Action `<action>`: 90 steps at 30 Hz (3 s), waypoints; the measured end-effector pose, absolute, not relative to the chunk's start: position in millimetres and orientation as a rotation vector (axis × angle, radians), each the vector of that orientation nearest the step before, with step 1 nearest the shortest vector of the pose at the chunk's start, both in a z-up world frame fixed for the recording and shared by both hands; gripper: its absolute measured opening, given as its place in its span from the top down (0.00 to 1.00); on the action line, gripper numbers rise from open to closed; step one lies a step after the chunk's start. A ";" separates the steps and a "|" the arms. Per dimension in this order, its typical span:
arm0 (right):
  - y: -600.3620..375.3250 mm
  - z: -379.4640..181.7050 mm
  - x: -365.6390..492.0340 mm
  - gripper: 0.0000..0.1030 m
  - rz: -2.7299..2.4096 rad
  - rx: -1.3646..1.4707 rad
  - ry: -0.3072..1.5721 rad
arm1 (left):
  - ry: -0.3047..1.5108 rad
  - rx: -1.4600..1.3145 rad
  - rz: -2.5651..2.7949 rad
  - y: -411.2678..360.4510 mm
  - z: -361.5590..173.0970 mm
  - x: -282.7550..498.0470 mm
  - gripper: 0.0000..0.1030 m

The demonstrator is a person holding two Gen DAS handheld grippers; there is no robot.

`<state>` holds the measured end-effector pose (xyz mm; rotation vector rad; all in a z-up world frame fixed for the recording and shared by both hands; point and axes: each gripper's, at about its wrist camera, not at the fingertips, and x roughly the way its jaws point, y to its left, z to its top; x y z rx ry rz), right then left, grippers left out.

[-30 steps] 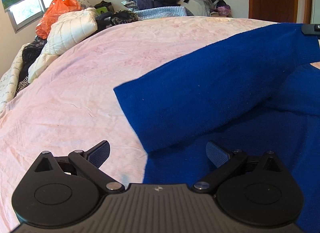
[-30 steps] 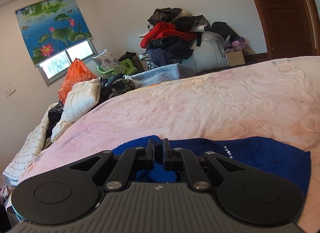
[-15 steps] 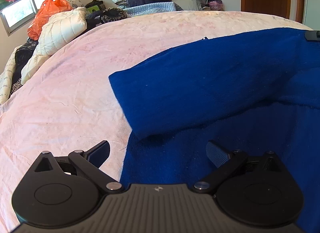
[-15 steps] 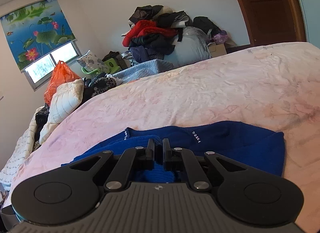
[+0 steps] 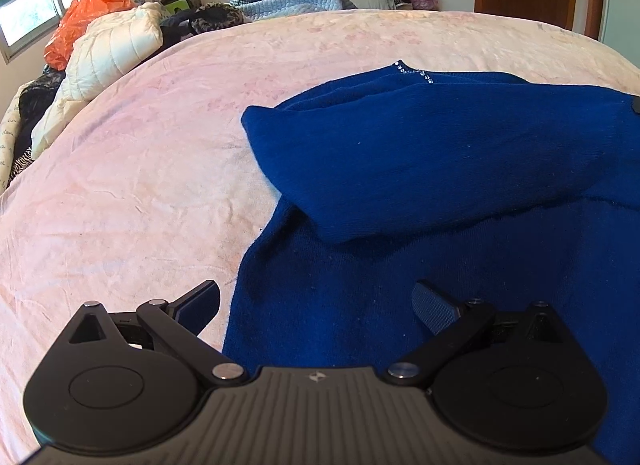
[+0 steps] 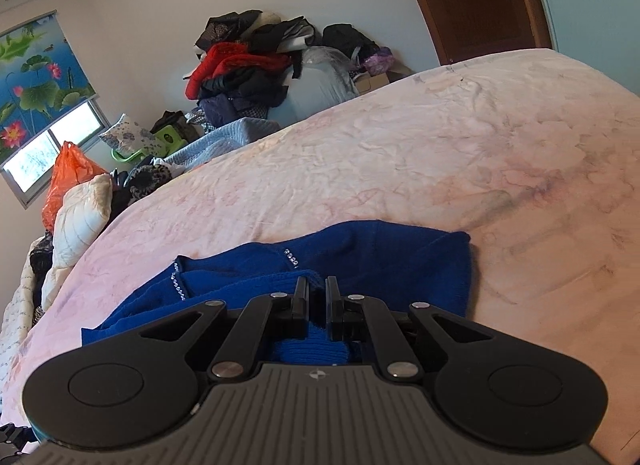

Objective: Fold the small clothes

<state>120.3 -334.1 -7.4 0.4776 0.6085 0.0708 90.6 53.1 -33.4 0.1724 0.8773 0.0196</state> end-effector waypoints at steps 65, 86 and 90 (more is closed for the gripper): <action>-276.6 -32.4 -46.2 0.29 0.237 0.527 0.637 | 0.898 0.158 -0.001 57.5 -39.2 48.6 0.00; -198.4 -34.2 -109.0 0.27 0.183 0.242 0.610 | 0.894 0.164 -0.022 57.7 -33.9 14.6 0.00; -189.6 -35.8 -108.9 0.27 0.270 0.300 0.589 | 0.901 0.162 -0.046 54.7 -32.7 6.0 0.00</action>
